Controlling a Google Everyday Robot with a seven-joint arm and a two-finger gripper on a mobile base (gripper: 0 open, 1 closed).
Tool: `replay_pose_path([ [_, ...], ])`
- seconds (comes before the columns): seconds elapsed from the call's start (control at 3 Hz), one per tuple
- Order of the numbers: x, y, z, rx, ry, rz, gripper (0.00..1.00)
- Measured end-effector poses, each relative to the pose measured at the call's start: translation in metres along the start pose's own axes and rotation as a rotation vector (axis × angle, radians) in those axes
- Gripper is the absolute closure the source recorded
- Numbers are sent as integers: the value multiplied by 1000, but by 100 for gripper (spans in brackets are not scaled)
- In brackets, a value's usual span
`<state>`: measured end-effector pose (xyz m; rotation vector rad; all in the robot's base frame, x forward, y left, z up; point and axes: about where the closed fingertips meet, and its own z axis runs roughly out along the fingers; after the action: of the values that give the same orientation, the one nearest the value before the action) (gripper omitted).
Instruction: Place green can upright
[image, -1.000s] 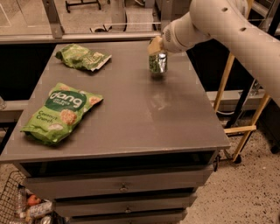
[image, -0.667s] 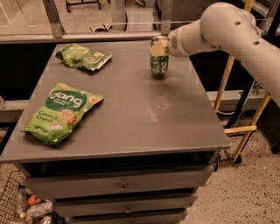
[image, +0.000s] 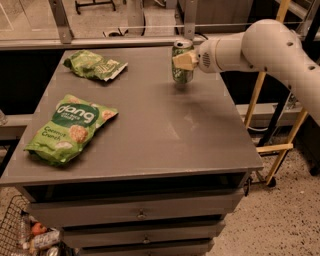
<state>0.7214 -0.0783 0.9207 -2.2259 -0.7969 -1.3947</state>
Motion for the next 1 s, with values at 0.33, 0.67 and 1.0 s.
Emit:
replay_pose_path([
  [0.33,-8,1,7,32,-2,-59,100],
  [0.67,-15,3,17,65,-12,-79,100],
  [1.0,-22,6,23,94,-11,-74,100],
])
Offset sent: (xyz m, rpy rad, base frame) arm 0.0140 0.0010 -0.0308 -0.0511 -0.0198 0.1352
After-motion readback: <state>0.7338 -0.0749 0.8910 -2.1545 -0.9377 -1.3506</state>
